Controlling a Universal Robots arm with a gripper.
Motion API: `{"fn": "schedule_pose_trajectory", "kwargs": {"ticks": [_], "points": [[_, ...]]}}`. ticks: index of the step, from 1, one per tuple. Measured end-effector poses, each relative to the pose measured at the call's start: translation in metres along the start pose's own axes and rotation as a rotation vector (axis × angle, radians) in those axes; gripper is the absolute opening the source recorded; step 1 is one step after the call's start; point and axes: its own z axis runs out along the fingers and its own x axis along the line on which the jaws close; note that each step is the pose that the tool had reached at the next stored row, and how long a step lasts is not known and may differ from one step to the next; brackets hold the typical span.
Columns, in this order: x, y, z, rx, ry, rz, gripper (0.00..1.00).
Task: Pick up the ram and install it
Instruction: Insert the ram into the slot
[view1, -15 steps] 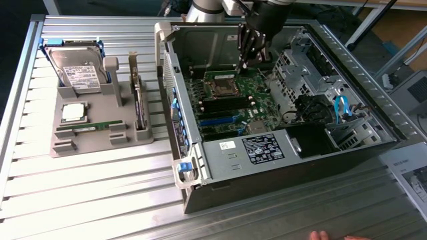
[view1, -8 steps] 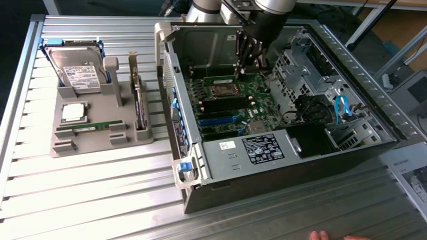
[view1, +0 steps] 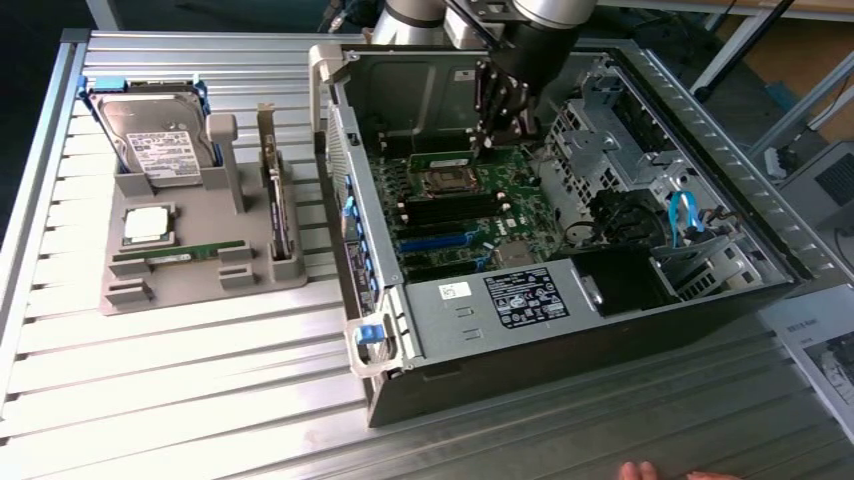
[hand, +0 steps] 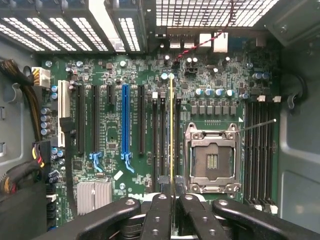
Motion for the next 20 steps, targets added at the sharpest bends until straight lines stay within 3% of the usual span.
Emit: {"fn": "schedule_pose_trajectory", "kwargs": {"ticks": [4, 13, 20], "points": [[0.0006, -0.0081, -0.0004, 0.0, 0.0, 0.0, 0.12], [0.0089, -0.008, -0.0004, 0.0, 0.0, 0.0, 0.12], [0.0093, -0.0081, 0.0011, 0.0, 0.0, 0.0, 0.12]]}}
